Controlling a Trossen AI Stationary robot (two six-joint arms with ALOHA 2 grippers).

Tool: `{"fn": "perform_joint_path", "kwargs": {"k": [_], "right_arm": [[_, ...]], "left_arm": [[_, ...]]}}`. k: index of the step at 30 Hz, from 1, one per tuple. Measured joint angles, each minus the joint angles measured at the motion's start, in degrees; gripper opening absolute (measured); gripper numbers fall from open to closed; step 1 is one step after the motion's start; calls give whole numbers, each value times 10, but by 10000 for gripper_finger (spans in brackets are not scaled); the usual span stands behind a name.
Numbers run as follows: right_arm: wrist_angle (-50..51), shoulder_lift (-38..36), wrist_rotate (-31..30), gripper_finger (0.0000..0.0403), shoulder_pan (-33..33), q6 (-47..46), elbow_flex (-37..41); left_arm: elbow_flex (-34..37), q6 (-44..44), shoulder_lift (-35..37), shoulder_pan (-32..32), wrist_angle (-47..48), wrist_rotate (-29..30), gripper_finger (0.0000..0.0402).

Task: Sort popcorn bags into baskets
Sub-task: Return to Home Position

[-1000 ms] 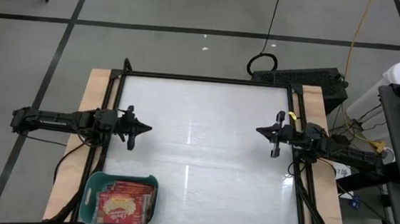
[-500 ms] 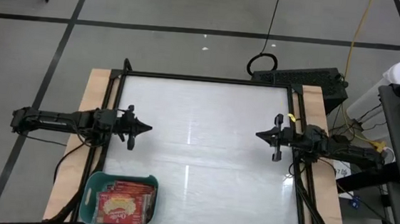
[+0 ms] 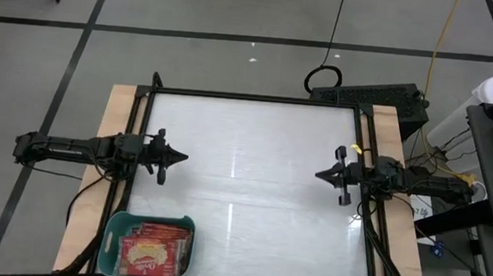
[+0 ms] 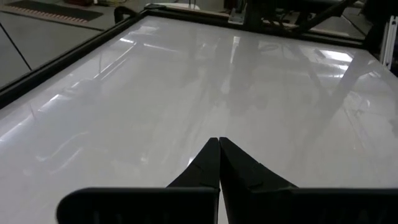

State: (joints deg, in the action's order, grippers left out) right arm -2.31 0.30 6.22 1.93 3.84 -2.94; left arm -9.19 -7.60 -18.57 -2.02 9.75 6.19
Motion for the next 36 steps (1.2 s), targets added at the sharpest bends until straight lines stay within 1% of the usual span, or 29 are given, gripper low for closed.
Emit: {"fn": "perform_joint_path", "kwargs": {"k": [3, 9, 13, 16, 21, 24, 31, 36], "right_arm": [[0, 0, 13, 0, 0, -2, 0], [1, 0, 12, 0, 0, -17, 0], [0, 0, 12, 0, 0, -20, 0], [0, 0, 13, 0, 0, -23, 0], [0, 0, 13, 0, 0, -22, 0], [0, 0, 13, 0, 0, -22, 0], [0, 0, 13, 0, 0, -21, 0], [0, 0, 13, 0, 0, -21, 0]], "left_arm": [[0, 0, 0, 0, 0, 0, 2], [0, 13, 0, 0, -7, -8, 2], [0, 27, 3, 0, -10, -28, 1], [0, 42, 12, 0, -7, -31, 1], [6, 63, 45, 0, 9, -31, 1], [26, 60, 75, 0, 4, -32, 1], [45, 72, 144, 1, 16, -32, 1], [46, 89, 170, 1, 14, -32, 1]]}}
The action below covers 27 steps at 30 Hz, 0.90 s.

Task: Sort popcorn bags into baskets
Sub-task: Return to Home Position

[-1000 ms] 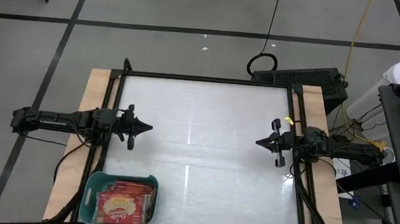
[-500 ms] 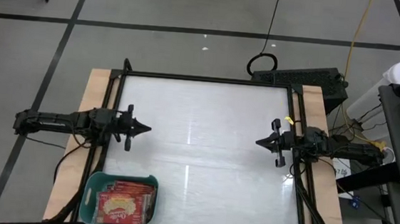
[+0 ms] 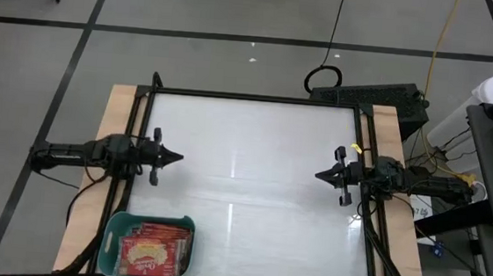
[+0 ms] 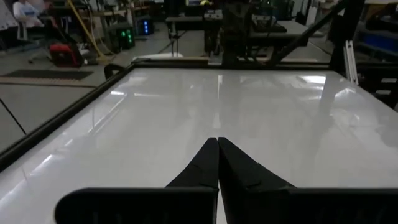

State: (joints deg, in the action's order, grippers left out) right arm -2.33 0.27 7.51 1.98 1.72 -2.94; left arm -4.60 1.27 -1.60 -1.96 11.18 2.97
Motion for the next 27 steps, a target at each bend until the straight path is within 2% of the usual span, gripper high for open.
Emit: {"fn": "perform_joint_path", "kwargs": {"k": [3, 8, 16, 27], "right_arm": [[0, 0, 0, 0, 0, 0, 0], [0, 0, 0, 0, 0, 0, 0], [0, 2, 0, 0, 0, 0, 0], [0, 2, 0, 0, 0, 0, 0]], "left_arm": [[0, 2, 14, 1, 0, -5, 1], [6, 24, 15, 3, -27, -54, 1], [40, 28, 15, 2, -120, -40, 1], [40, 41, 15, 2, -119, -40, 1]]}}
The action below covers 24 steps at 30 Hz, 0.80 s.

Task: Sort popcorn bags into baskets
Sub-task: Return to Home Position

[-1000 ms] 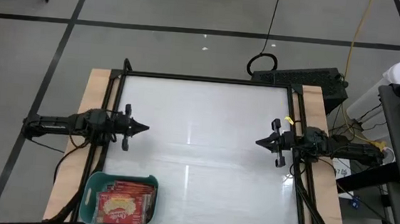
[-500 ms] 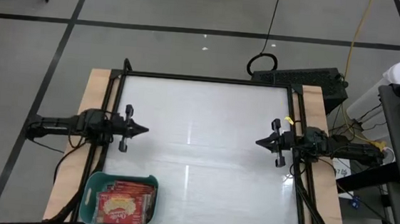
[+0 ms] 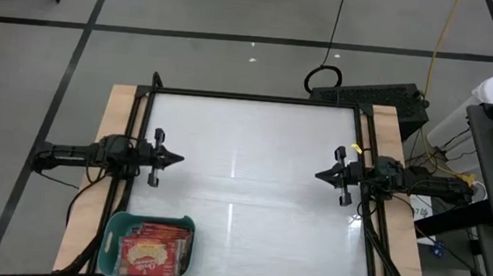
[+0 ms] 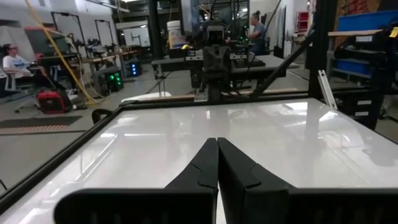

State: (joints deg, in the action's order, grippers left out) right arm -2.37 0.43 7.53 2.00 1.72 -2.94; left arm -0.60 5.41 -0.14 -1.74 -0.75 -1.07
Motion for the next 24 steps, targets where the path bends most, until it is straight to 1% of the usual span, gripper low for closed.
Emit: {"fn": "perform_joint_path", "kwargs": {"k": [6, 13, 24], "right_arm": [[0, 0, 0, 0, 0, 0, 0], [0, 0, 0, 0, 0, 0, 0], [0, 0, 0, 0, 0, 0, 0]], "left_arm": [[0, 0, -3, 0, 0, -3, 2], [0, -1, -10, 0, 0, -3, 24], [0, -15, -11, 0, 0, -4, 27]]}}
